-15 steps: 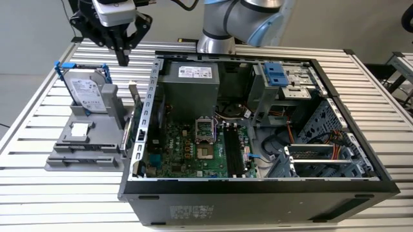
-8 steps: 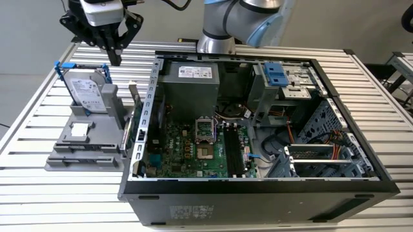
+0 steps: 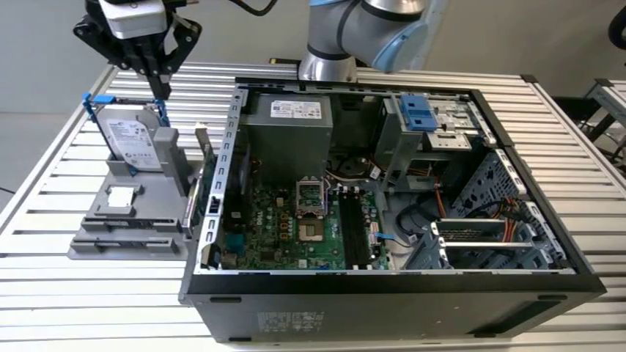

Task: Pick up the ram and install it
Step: 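Reach for the ram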

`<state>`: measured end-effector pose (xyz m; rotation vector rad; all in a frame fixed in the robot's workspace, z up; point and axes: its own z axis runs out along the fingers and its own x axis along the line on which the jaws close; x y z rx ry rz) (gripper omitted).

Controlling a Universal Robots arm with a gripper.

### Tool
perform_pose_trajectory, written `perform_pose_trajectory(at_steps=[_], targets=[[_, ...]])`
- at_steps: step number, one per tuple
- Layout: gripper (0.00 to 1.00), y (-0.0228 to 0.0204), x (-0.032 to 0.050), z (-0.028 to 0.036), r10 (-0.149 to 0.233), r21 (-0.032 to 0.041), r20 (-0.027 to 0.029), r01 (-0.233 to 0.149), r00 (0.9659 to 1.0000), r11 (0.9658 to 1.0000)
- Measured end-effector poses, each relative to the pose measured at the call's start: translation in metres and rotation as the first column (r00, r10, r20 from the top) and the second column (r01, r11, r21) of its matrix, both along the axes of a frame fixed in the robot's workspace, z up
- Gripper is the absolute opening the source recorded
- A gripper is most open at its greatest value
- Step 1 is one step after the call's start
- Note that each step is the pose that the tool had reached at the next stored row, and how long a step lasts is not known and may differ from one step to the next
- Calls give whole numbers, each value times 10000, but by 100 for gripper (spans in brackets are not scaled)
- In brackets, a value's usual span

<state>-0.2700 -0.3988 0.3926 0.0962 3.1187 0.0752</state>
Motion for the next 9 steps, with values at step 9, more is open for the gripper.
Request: perform_pose_trajectory(at_steps=[9], targets=[[0, 0, -169, 0, 15, 0, 0, -15, 10000, 10000]])
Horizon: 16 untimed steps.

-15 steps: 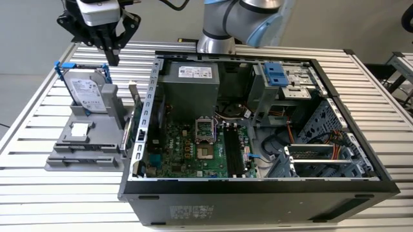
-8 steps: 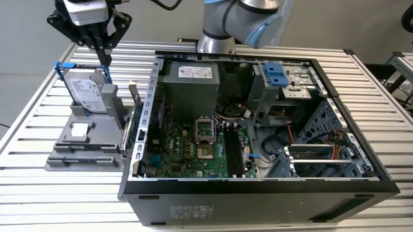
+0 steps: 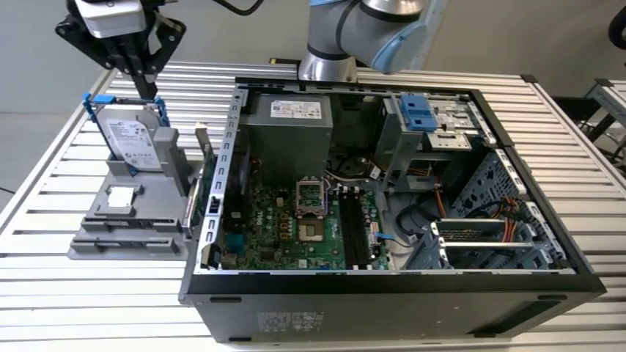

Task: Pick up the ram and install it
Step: 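Reach for the ram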

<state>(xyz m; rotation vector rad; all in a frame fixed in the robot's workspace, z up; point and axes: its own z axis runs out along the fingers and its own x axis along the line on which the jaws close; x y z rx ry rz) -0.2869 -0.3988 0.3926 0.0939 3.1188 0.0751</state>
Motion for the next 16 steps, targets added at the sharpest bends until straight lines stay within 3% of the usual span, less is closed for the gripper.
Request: perform_pose_trajectory(at_steps=[16], targets=[[0, 0, -282, 0, 27, 0, -1, -27, 10000, 10000]])
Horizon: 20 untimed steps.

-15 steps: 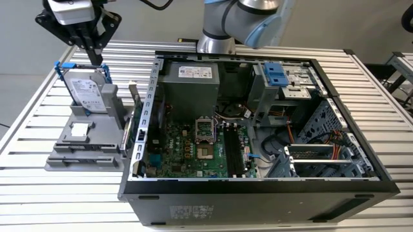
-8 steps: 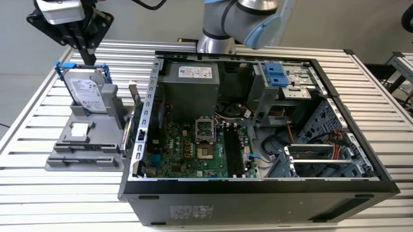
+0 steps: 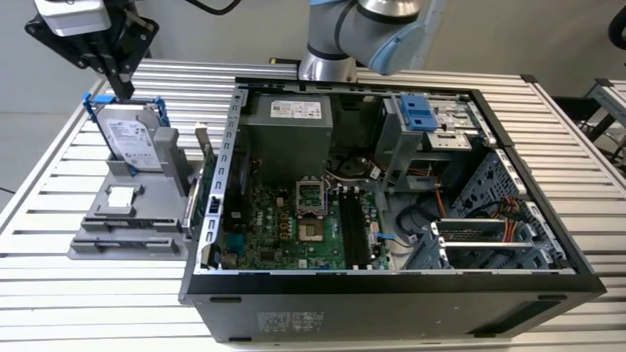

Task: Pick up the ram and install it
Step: 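Reach for the ram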

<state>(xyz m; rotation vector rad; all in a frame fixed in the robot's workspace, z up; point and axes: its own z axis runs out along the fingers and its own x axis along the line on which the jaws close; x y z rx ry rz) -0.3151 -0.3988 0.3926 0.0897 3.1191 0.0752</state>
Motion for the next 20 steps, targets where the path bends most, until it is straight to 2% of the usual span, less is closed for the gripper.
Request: perform_pose_trajectory(at_steps=[18, 20], targets=[[0, 0, -300, -1, 29, 1, 1, -29, 10000, 10000], [0, 0, -313, 0, 30, 0, 1, -30, 10000, 10000]])
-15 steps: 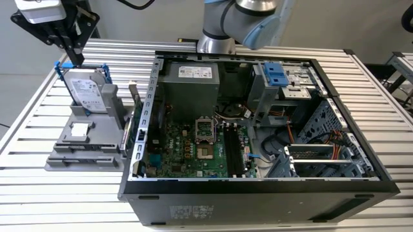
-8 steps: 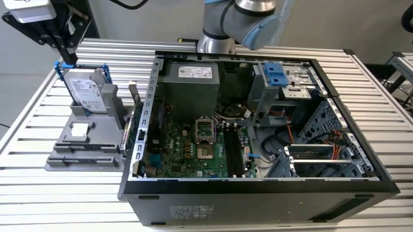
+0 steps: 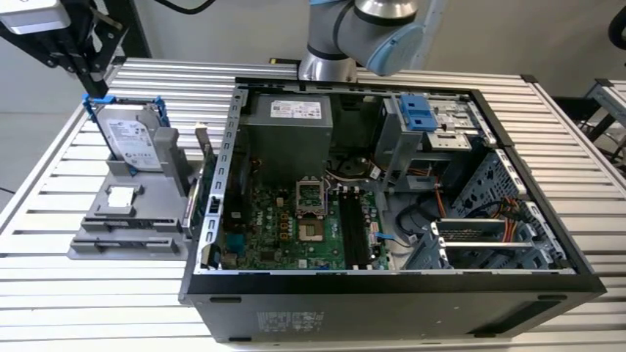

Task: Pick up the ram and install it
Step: 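Reach for the ram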

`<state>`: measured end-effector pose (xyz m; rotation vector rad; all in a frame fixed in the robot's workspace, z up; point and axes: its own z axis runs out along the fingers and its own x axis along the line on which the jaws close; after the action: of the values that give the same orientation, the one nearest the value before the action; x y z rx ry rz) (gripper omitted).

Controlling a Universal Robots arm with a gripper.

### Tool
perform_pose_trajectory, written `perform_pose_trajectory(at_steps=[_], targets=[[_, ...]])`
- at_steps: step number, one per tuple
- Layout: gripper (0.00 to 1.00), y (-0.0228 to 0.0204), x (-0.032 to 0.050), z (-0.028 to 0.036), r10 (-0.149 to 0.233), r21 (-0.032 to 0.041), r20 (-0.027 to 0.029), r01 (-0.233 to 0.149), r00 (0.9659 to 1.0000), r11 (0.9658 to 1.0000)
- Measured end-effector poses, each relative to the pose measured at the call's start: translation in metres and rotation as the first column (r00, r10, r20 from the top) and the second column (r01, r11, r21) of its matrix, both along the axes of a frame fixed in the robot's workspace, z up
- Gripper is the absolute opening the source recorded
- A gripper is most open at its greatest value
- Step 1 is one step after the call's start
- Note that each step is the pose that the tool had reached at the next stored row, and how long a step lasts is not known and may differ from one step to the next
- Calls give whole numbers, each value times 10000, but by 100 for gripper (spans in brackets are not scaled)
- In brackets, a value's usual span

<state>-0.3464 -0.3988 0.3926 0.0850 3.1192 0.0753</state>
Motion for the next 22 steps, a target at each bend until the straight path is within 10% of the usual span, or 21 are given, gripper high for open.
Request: perform_pose_trajectory(at_steps=[9, 22], targets=[[0, -57, -2, 0, 0, 0, 0, 0, 10000, 10000], [0, -371, -2, 0, 1, 0, 0, -1, 10000, 10000]])
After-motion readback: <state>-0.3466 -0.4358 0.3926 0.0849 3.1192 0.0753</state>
